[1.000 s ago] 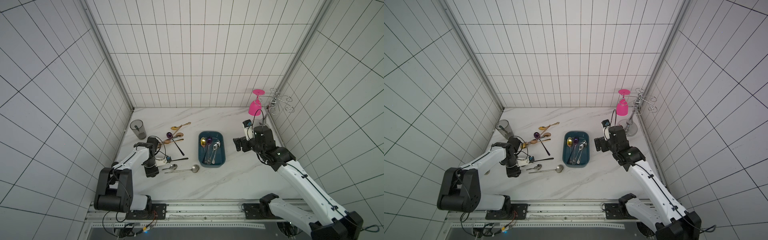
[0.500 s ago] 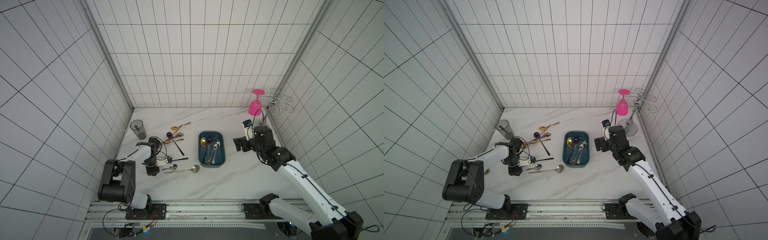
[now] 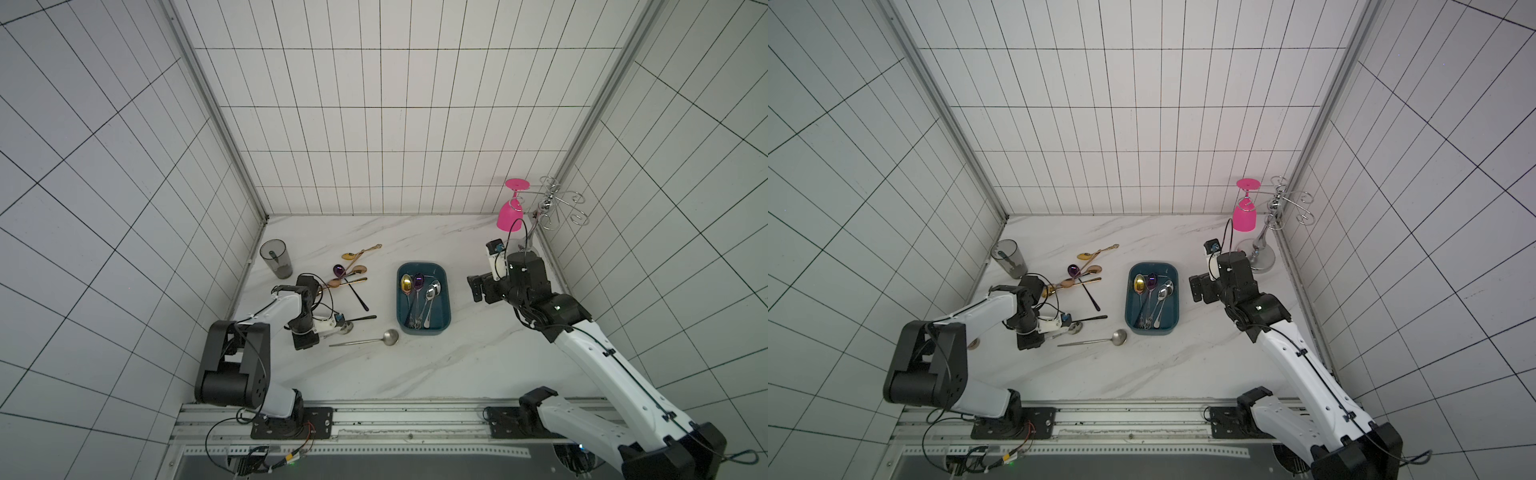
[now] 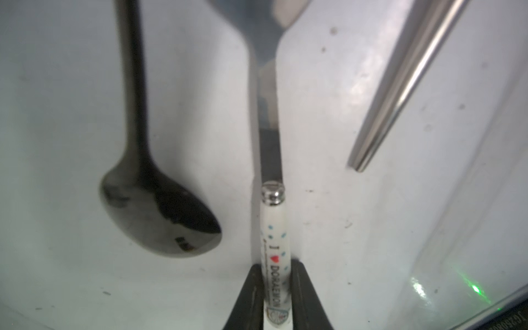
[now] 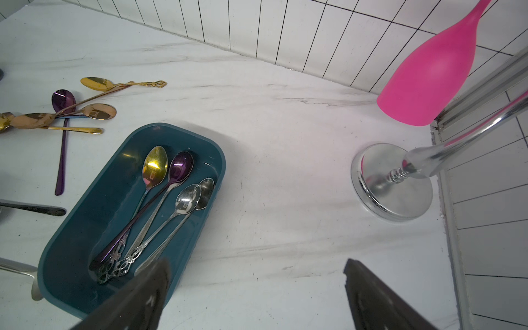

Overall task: Put the spoon into the storage box
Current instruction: Pick up the spoon from the center of the board, then place the spoon in the storage box.

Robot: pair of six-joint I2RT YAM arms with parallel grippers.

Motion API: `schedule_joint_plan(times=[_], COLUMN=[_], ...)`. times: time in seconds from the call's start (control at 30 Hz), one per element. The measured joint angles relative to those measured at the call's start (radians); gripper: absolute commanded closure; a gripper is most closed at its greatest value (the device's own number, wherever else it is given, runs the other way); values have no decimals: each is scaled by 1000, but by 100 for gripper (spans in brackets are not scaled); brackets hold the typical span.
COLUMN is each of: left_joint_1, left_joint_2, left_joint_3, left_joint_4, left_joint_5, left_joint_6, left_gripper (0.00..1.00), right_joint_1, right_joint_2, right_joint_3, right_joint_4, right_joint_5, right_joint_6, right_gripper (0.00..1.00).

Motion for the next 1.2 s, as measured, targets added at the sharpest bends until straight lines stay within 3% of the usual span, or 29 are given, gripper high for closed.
schedule_joint_plan(times=[0.3, 0.6, 0.8, 0.97, 1.07, 1.2], left_joint_1=[-79, -169, -243, -352, -399, -405], left_joint_2=[-82, -146, -148, -143, -115, -69], left_joint_3=[13, 208, 361, 426, 474, 520], left_joint_4=[-120, -226, -156, 4, 99, 208], left_joint_5=[62, 166, 299, 348, 360, 374], left_joint_6=[-24, -135, -328, -535, -689, -903], left_gripper=[88, 88, 89, 89, 89, 89], right_joint_1=[0, -5, -6, -6, 2, 43], right_joint_2=[0, 0, 1, 10, 21, 42], right_joint_3=[0, 0, 0, 0, 0, -8], right_joint_4=[0, 0, 7, 55, 108, 189], right_joint_5=[3, 2, -17, -89, -135, -152], right_joint_6=[0, 59, 228, 464, 608, 742], right_gripper=[1, 0, 8, 14, 4, 2])
